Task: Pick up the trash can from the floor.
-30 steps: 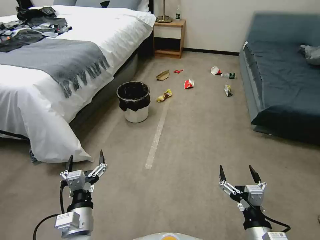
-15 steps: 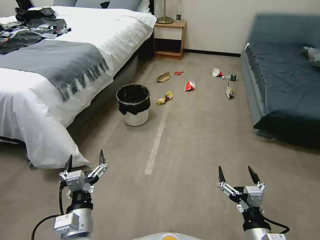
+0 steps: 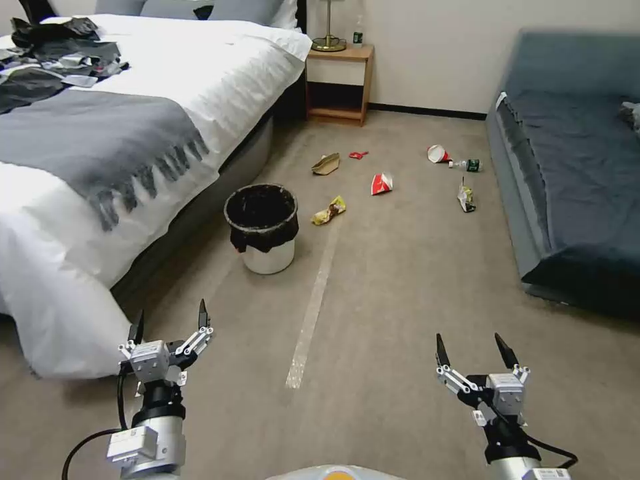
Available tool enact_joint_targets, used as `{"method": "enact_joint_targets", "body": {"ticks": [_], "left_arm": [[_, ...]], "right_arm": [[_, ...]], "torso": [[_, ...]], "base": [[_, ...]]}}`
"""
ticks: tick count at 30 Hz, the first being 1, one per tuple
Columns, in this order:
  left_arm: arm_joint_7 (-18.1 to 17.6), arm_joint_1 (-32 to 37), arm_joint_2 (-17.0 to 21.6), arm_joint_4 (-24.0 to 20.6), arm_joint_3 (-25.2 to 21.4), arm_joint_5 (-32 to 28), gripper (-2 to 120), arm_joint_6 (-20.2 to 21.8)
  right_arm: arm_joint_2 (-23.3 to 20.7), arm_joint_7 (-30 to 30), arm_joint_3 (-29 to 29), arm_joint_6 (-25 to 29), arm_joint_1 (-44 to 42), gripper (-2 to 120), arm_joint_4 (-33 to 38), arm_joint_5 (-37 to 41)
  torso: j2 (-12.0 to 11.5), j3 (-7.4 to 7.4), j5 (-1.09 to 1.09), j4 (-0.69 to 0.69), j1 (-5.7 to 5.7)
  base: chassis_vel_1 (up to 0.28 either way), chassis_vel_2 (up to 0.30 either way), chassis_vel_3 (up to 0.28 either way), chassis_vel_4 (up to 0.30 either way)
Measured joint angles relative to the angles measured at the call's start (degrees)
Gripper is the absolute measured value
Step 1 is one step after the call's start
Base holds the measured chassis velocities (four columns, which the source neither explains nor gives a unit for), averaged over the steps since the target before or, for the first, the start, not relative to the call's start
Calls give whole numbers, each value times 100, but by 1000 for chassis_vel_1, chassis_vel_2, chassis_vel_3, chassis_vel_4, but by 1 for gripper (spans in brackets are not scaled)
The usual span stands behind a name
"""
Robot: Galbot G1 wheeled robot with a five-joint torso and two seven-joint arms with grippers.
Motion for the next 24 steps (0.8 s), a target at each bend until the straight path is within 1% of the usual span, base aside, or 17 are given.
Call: {"method": "enact_joint_targets", "body": {"ticks": [24], "left_arm": [[4, -16, 36, -33, -50, -31, 100, 1]], "right_arm": [[-15, -32, 5, -4, 21, 100, 10, 14]], "torso": [[0, 0, 0, -1, 0]], "base": [[-148, 149, 152, -150]]}}
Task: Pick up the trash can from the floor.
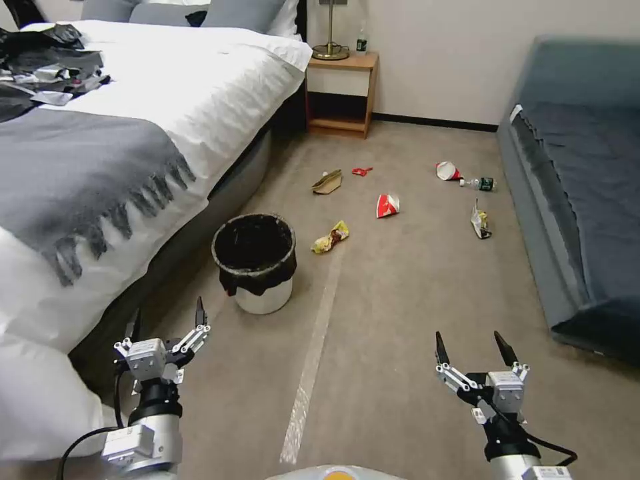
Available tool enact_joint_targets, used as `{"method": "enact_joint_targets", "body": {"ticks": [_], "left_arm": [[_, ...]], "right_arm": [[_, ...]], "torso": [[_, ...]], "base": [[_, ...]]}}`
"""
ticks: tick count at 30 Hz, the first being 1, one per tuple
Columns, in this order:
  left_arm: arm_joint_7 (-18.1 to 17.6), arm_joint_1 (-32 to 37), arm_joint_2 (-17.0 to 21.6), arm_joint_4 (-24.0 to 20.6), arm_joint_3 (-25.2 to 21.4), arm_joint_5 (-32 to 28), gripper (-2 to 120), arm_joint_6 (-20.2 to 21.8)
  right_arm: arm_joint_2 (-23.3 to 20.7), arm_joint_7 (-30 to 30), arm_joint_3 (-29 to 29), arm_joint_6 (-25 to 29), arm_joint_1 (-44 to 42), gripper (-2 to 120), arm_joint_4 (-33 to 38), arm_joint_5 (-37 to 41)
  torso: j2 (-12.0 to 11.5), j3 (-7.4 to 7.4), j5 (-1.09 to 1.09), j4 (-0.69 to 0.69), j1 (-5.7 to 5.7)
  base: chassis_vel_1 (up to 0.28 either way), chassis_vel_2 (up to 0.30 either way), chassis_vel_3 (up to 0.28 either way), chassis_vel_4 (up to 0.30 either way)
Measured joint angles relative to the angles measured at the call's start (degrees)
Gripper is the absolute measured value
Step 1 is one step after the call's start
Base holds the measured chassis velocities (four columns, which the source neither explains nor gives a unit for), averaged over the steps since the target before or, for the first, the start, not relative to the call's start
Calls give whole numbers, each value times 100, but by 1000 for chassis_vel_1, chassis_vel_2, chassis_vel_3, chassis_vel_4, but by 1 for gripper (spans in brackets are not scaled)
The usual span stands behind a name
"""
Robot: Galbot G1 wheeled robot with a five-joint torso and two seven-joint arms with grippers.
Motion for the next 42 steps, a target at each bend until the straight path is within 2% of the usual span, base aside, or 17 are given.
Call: {"method": "enact_joint_targets", "body": {"ticks": [20, 24, 28, 29, 31, 33, 35, 37, 38, 39, 41, 42], "left_arm": [[-21, -41, 23, 12, -25, -10, 100, 3], [-24, -127, 193, 21, -77, -162, 100, 139], [-23, -311, 716, -94, -196, -609, 100, 551], [-23, -311, 716, -94, -196, -609, 100, 551], [54, -556, 1221, -188, -238, -1037, 100, 978], [91, -617, 1339, -202, -243, -1145, 100, 1078], [209, -882, 1791, -221, -249, -1588, 100, 1450], [261, -1116, 2158, -221, -249, -2011, 100, 1809], [261, -1116, 2158, -221, -249, -2011, 100, 1809], [268, -1216, 2343, -196, -248, -2215, 100, 1997], [270, -1412, 2701, -15, -234, -2446, 100, 2285], [270, -1412, 2701, -15, -234, -2446, 100, 2285]], "right_arm": [[-6, -3, -8, 20, 28, 100, -58, 22], [-37, -13, -7, 59, 40, 100, -107, 68], [-102, -48, 2, 86, 56, 100, -190, 83], [-102, -48, 2, 86, 56, 100, -190, 83], [-142, -53, 8, 92, 62, 100, -223, 103], [-153, -55, 10, 93, 62, 100, -232, 109], [-178, -58, 18, 95, 63, 100, -248, 129], [-184, -62, 27, 106, 64, 100, -264, 149], [-184, -62, 27, 106, 64, 100, -264, 149], [-184, -67, 31, 116, 65, 100, -273, 155], [-181, -73, 31, 135, 75, 100, -292, 175], [-181, -73, 31, 135, 75, 100, -292, 175]], "torso": [[0, 0, 0, 1, 0], [0, 0, -1, 1, 0], [1, 0, -1, 2, -1], [1, 0, -1, 2, -1], [1, 0, -1, 0, 0], [1, 0, -1, 0, 0], [1, 0, -1, 0, 0], [1, 0, -1, 0, 0], [1, 0, -1, 0, 0], [1, 0, -1, 1, 0], [0, 0, -1, 1, 0], [0, 0, -1, 1, 0]], "base": [[-127, 132, 134, -127], [0, 0, 0, 0], [0, 0, 0, 0], [0, 0, 0, 0], [0, 0, 0, 0], [0, 0, 0, 0], [0, 0, 0, 0], [0, 0, 0, 0], [0, 0, 0, 0], [0, 0, 0, 0], [0, 0, 0, 0], [0, 0, 0, 0]]}}
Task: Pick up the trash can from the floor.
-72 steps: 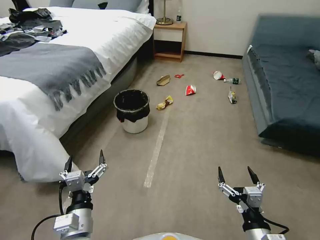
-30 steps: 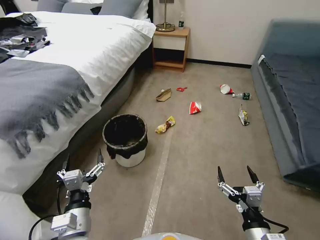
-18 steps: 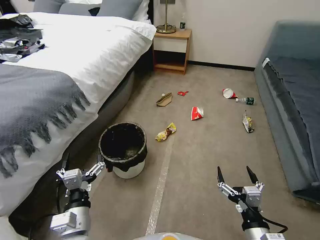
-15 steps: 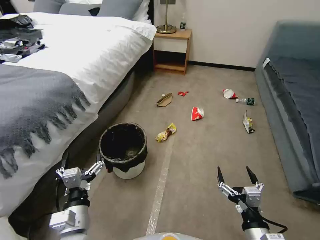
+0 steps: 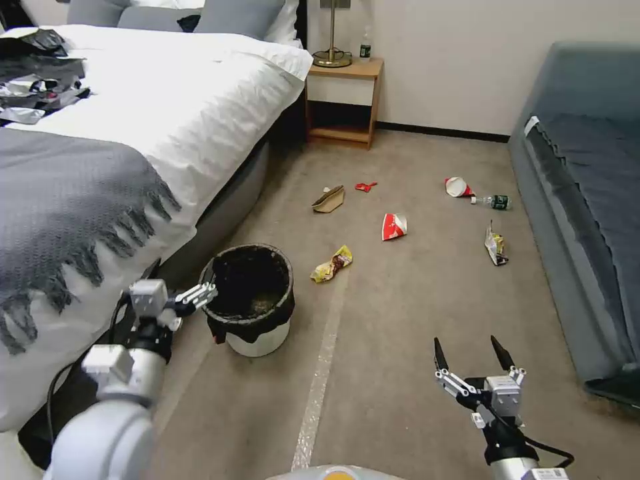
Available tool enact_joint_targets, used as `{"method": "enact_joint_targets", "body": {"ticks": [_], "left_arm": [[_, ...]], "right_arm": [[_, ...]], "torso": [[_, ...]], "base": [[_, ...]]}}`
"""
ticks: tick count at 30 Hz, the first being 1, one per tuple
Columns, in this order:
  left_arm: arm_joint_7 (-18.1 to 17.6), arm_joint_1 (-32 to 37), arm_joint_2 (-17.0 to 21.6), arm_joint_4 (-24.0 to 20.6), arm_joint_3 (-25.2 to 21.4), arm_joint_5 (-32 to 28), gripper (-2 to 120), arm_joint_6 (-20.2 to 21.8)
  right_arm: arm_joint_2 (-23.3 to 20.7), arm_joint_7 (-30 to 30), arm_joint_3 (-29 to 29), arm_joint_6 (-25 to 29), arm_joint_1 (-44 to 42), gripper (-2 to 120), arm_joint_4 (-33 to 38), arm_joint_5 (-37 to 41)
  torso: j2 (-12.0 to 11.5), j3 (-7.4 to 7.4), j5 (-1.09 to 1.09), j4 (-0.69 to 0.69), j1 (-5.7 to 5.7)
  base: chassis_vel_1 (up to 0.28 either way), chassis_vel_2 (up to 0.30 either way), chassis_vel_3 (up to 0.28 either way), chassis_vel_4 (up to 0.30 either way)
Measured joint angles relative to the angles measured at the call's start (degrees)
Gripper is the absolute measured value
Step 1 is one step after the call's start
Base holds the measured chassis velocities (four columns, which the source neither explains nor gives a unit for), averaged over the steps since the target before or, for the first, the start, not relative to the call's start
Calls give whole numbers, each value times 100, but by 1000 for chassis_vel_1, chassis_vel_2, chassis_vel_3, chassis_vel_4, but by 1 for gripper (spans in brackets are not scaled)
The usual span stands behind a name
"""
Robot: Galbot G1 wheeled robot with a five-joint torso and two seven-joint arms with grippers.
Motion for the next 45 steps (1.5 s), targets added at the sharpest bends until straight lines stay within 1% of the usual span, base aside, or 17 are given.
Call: {"method": "enact_joint_targets", "body": {"ticks": [3, 5, 7, 8, 11, 12, 15, 17, 25, 28, 31, 35, 38, 40, 42, 43, 45], "left_arm": [[-35, -180, 432, 315, 20, -239, 100, 271], [-53, -217, 511, 382, 21, -303, 100, 317], [-102, -396, 922, 745, 36, -769, 100, 427], [-102, -396, 922, 745, 36, -769, 100, 427], [-178, -698, 1162, 1099, 127, -1234, 100, 577], [-178, -698, 1162, 1099, 127, -1234, 100, 577], [-372, -943, 1155, 1363, 250, -1552, 100, 756], [-400, -1011, 1127, 1466, 312, -1605, 100, 782], [-414, -1348, 938, 2070, 511, -1771, 100, 809], [-422, -1596, 933, 2377, 582, -1889, 100, 902], [-423, -1761, 953, 2520, 623, -1982, 100, 974], [-451, -2152, 988, 2781, 868, -2198, 100, 1094], [-511, -2359, 951, 2836, 988, -2357, 100, 1199], [-637, -2504, 869, 2768, 1076, -2561, 100, 1452], [-762, -2584, 768, 2666, 1153, -2603, 100, 1650], [-762, -2584, 768, 2666, 1153, -2603, 100, 1650], [-948, -2677, 701, 2689, 1176, -2605, 100, 1785]], "right_arm": [[10, -5, -6, 8, 31, 100, -45, 4], [13, -6, -9, 14, 38, 100, -53, 4], [22, -12, -33, 23, 73, 100, -93, 10], [22, -12, -33, 23, 73, 100, -93, 10], [10, -23, -62, 21, 115, 100, -120, 26], [10, -23, -62, 21, 115, 100, -120, 26], [-14, -26, -67, 7, 149, 100, -164, 40], [-14, -26, -58, 7, 144, 100, -166, 45], [15, -25, -22, -31, 124, 100, -115, 61], [38, -25, -15, -50, 110, 100, -75, 61], [42, -25, -4, -54, 102, 100, -65, 61], [45, -25, 18, -70, 84, 100, -29, 66], [50, -25, 31, -82, 83, 100, -14, 71], [56, -22, 50, -112, 81, 100, -4, 82], [51, -19, 55, -126, 80, 100, -1, 88], [51, -19, 55, -126, 80, 100, -1, 88], [41, -15, 56, -146, 85, 100, 4, 97]], "torso": [[0, 0, 0, 0, 0], [0, 0, 1, 0, 0], [0, 0, 0, 1, 0], [0, 0, 0, 1, 0], [0, 0, 0, 0, 0], [0, 0, 0, 0, 0], [0, 0, 1, 0, 0], [0, 0, 1, 0, 0], [0, 0, 0, 1, 0], [0, 0, 0, 1, 0], [0, 0, 1, 0, 0], [0, 0, 0, 0, 0], [0, 0, 1, -1, 0], [0, 0, 1, -1, 0], [0, 0, 2, 0, 0], [0, 0, 2, 0, 0], [0, 0, 1, -1, 0]], "base": [[0, 0, 0, 0], [0, 0, 0, 0], [0, 0, 0, 0], [0, 0, 0, 0], [0, 0, 0, 0], [0, 0, 0, 0], [0, 0, 0, 0], [0, 0, 0, 0], [0, 0, 0, 0], [0, 0, 0, 0], [0, 0, 0, 0], [0, 0, 0, 0], [0, 0, 0, 0], [0, 0, 0, 0], [0, 0, 0, 0], [0, 0, 0, 0], [0, 0, 0, 0]]}}
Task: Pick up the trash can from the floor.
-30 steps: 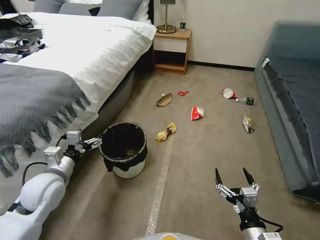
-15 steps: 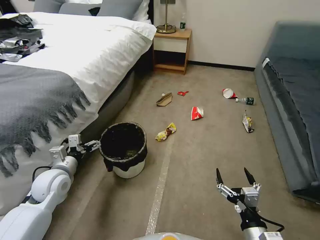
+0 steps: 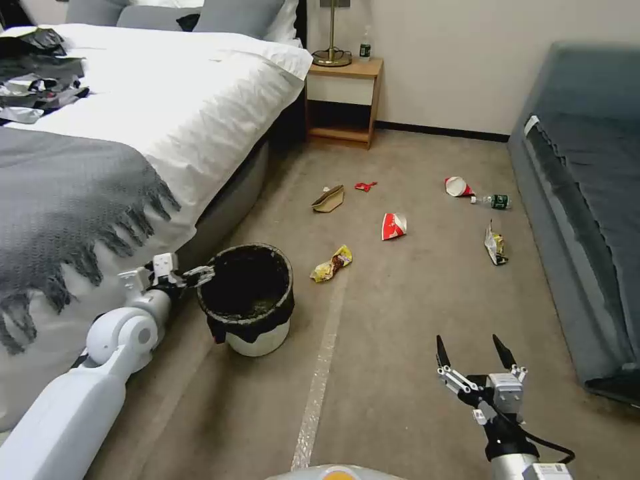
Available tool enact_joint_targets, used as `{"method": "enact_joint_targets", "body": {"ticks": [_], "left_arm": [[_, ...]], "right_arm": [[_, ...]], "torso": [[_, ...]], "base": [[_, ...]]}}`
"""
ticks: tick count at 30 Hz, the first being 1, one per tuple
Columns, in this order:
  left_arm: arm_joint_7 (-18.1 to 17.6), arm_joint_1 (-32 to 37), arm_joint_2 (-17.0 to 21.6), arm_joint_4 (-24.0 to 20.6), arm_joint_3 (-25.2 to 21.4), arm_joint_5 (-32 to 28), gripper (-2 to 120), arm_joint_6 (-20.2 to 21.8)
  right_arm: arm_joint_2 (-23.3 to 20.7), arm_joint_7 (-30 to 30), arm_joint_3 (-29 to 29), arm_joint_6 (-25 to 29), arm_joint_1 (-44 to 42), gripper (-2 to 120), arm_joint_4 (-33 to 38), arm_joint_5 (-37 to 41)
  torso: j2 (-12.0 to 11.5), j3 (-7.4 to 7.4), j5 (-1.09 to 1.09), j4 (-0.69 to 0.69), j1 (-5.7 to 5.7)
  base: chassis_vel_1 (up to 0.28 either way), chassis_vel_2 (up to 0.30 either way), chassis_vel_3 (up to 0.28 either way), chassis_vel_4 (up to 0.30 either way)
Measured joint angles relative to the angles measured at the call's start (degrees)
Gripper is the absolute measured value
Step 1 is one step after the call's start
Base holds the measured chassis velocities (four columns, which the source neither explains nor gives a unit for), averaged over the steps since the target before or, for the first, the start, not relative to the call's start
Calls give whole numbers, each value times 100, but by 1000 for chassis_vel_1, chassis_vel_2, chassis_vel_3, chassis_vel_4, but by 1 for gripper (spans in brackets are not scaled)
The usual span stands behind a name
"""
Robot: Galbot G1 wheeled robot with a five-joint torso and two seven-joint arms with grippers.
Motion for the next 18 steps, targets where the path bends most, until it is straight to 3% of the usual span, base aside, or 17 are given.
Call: {"method": "enact_joint_targets", "body": {"ticks": [10, 18], "left_arm": [[-95, -34, -13, 231, 0, 16, 100, 35], [-93, -230, -234, 571, 206, 39, 100, 14]], "right_arm": [[-40, 9, 2, -49, 3, 100, 55, 36], [-53, 11, 37, -62, -54, 100, 149, 58]], "torso": [[0, 0, 0, 2, 0], [0, 0, 0, 0, 0]], "base": [[0, 0, 0, 0], [0, 0, 0, 0]]}}
